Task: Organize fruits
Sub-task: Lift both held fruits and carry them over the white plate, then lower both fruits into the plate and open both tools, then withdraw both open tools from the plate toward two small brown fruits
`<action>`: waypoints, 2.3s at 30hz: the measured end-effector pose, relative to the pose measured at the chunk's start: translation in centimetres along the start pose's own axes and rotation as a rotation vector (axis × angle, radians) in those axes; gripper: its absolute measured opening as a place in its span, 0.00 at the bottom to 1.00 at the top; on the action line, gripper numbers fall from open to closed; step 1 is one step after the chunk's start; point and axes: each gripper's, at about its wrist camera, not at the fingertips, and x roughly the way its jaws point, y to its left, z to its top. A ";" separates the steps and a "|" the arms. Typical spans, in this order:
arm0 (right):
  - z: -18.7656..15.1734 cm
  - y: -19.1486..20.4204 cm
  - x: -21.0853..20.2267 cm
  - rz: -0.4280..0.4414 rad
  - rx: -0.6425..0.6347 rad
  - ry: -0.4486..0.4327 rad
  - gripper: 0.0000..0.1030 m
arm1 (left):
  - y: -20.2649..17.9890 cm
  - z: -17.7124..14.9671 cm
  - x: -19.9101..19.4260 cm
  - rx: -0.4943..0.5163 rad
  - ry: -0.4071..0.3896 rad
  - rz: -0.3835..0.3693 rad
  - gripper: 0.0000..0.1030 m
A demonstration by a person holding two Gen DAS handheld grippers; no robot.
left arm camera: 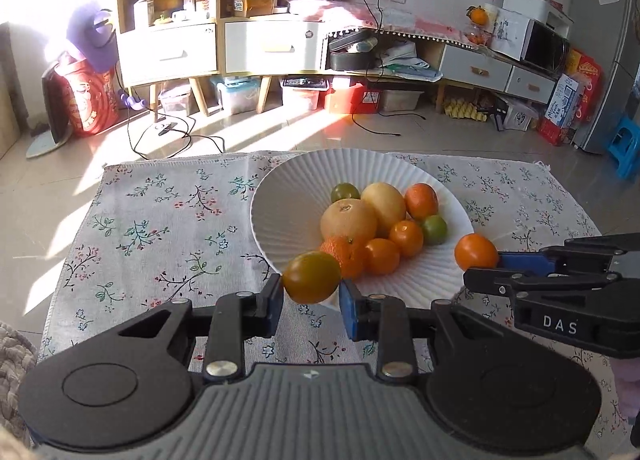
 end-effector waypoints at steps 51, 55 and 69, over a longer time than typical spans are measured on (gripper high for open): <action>-0.2 -0.4 -2.2 0.061 0.031 0.033 0.58 | 0.5 0.3 -0.1 0.057 0.005 0.032 0.84; -0.7 -0.2 -3.3 0.071 0.019 0.032 0.64 | 0.2 -0.8 -1.0 0.059 0.012 0.026 0.88; -3.2 0.1 -5.6 0.093 -0.015 0.031 0.73 | -0.2 -4.6 -3.4 0.093 0.014 -0.011 0.93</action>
